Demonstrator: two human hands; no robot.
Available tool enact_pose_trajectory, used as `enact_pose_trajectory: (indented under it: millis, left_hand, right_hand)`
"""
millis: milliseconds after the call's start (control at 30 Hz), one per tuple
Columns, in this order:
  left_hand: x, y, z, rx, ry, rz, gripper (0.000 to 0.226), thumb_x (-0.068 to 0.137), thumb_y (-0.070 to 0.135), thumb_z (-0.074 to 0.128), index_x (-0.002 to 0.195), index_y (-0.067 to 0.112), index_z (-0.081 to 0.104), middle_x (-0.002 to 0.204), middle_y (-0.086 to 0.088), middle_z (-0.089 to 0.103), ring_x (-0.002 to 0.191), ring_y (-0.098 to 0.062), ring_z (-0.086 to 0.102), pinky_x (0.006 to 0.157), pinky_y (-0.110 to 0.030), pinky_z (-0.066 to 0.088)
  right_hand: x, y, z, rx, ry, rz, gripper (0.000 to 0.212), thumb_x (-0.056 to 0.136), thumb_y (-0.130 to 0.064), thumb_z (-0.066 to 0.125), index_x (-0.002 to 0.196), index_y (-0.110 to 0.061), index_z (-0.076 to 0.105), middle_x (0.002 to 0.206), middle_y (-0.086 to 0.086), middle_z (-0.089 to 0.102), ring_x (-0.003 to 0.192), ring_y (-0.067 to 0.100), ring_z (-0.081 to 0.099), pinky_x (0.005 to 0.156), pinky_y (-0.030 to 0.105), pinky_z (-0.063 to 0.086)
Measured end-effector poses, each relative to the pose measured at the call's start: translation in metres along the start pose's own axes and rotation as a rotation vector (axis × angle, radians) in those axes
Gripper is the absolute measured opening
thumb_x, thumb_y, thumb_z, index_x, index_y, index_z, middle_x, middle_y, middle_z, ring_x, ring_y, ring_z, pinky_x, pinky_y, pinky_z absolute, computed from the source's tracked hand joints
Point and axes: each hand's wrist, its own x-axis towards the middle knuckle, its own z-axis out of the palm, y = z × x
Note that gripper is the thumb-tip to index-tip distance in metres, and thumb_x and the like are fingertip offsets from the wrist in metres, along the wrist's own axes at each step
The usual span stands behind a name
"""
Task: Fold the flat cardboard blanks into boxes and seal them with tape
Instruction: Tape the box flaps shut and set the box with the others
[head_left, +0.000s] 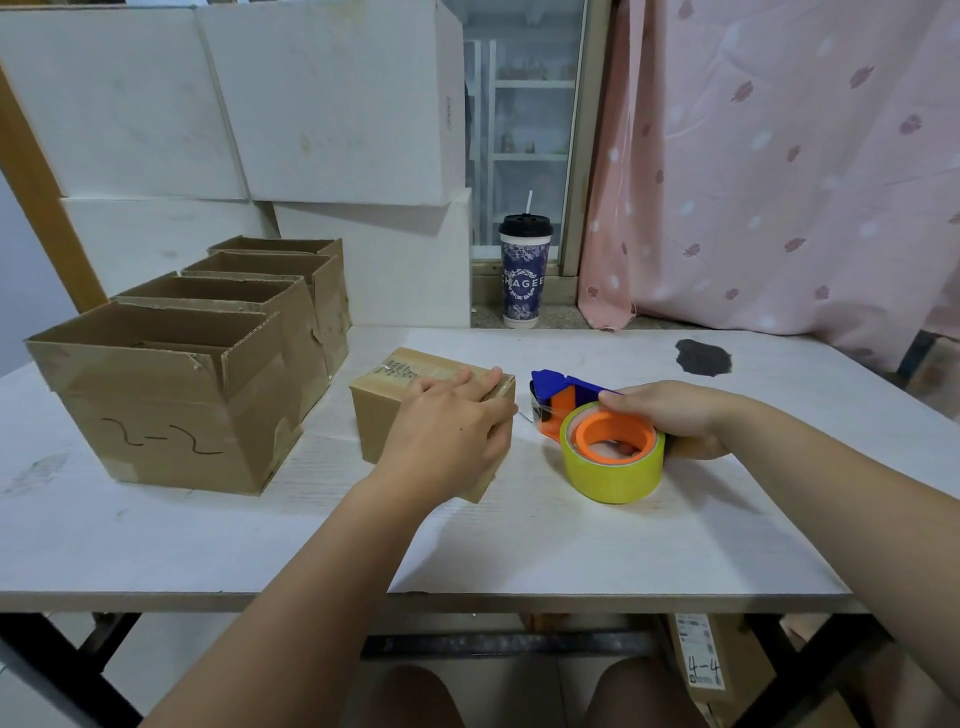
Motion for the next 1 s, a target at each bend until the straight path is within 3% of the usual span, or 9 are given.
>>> enact_pose_trajectory:
  millis: [133, 233, 300, 367, 467, 567, 767, 867, 1000]
  left_hand:
    - [0.0, -0.004, -0.001, -0.075, -0.001, -0.001, 0.035, 0.098, 0.038, 0.035, 0.127, 0.042, 0.053, 0.147, 0.016, 0.038, 0.138, -0.014, 0.032, 0.101, -0.032, 0.017]
    - [-0.002, -0.01, -0.003, -0.21, 0.022, -0.041, 0.047, 0.1, 0.034, 0.033, 0.144, 0.048, 0.022, 0.136, 0.017, 0.05, 0.134, -0.008, 0.033, 0.102, -0.034, 0.014]
    - [-0.004, -0.012, -0.002, -0.236, 0.031, -0.069, 0.049, 0.101, 0.031, 0.032, 0.145, 0.047, 0.017, 0.134, 0.025, 0.048, 0.134, -0.002, 0.023, 0.095, -0.031, 0.01]
    - [-0.004, -0.015, -0.002, -0.254, 0.025, -0.076, 0.046, 0.1, 0.027, 0.033, 0.142, 0.047, 0.028, 0.126, 0.024, 0.048, 0.129, -0.003, 0.017, 0.088, -0.027, 0.007]
    - [-0.002, -0.024, -0.005, -0.361, -0.07, -0.086, 0.044, 0.099, 0.024, 0.037, 0.133, 0.051, 0.042, 0.127, 0.009, 0.045, 0.125, -0.015, 0.026, 0.103, -0.029, 0.02]
    - [0.001, -0.03, -0.013, -0.327, -0.102, 0.042, 0.052, 0.093, 0.006, 0.048, 0.133, 0.039, 0.05, 0.138, 0.004, 0.048, 0.128, -0.02, 0.036, 0.106, -0.037, 0.033]
    - [-0.004, -0.037, -0.006, -0.136, 0.104, 0.028, 0.067, 0.077, 0.003, 0.063, 0.124, 0.048, 0.055, 0.13, 0.005, 0.047, 0.114, -0.02, 0.039, 0.086, -0.032, 0.018]
    - [-0.006, -0.039, -0.004, -0.24, 0.135, -0.005, 0.063, 0.075, 0.0, 0.061, 0.119, 0.046, 0.061, 0.122, 0.01, 0.054, 0.111, -0.015, 0.044, 0.093, -0.034, 0.02]
    - [-0.006, -0.036, -0.006, -0.77, 0.147, -0.219, 0.044, 0.087, -0.005, 0.048, 0.094, 0.03, 0.075, 0.111, 0.011, 0.066, 0.11, -0.011, 0.056, 0.096, -0.021, 0.038]
  right_hand:
    - [-0.002, 0.001, 0.003, -0.048, 0.055, -0.014, 0.036, 0.097, -0.041, 0.049, 0.113, -0.013, 0.065, 0.117, 0.014, 0.067, 0.091, 0.025, 0.059, 0.083, 0.038, 0.042]
    - [-0.001, 0.003, 0.003, -0.025, 0.095, -0.031, 0.037, 0.097, -0.042, 0.049, 0.113, -0.012, 0.065, 0.114, 0.015, 0.068, 0.089, 0.026, 0.058, 0.08, 0.038, 0.039]
    - [-0.001, 0.005, 0.003, 0.003, 0.12, -0.046, 0.037, 0.097, -0.041, 0.05, 0.11, -0.011, 0.066, 0.11, 0.019, 0.066, 0.089, 0.026, 0.054, 0.079, 0.038, 0.036]
    - [-0.002, 0.009, 0.002, 0.071, 0.132, -0.058, 0.033, 0.096, -0.04, 0.052, 0.107, -0.012, 0.067, 0.111, 0.02, 0.067, 0.089, 0.027, 0.055, 0.081, 0.039, 0.037]
    - [-0.005, 0.011, 0.003, 0.181, 0.093, -0.095, 0.032, 0.094, -0.04, 0.054, 0.105, -0.014, 0.069, 0.11, 0.017, 0.069, 0.09, 0.028, 0.059, 0.084, 0.04, 0.039]
    - [-0.008, 0.003, 0.006, 0.302, 0.037, -0.159, 0.042, 0.082, -0.044, 0.059, 0.107, -0.011, 0.07, 0.103, 0.011, 0.071, 0.083, 0.023, 0.063, 0.083, 0.037, 0.044]
    - [-0.027, -0.041, 0.01, 0.346, 0.058, -0.328, 0.049, 0.071, -0.053, 0.061, 0.101, -0.016, 0.071, 0.083, 0.003, 0.067, 0.063, 0.015, 0.057, 0.055, 0.025, 0.05]
    - [-0.036, -0.067, 0.018, 0.233, 0.178, -0.484, 0.053, 0.07, -0.06, 0.058, 0.097, -0.016, 0.07, 0.076, 0.003, 0.061, 0.063, 0.015, 0.052, 0.054, 0.025, 0.044]
    - [-0.038, -0.094, 0.035, -0.136, 0.349, -0.775, 0.014, 0.09, -0.046, 0.056, 0.1, -0.041, 0.065, 0.082, -0.017, 0.066, 0.071, 0.0, 0.06, 0.067, 0.018, 0.048]
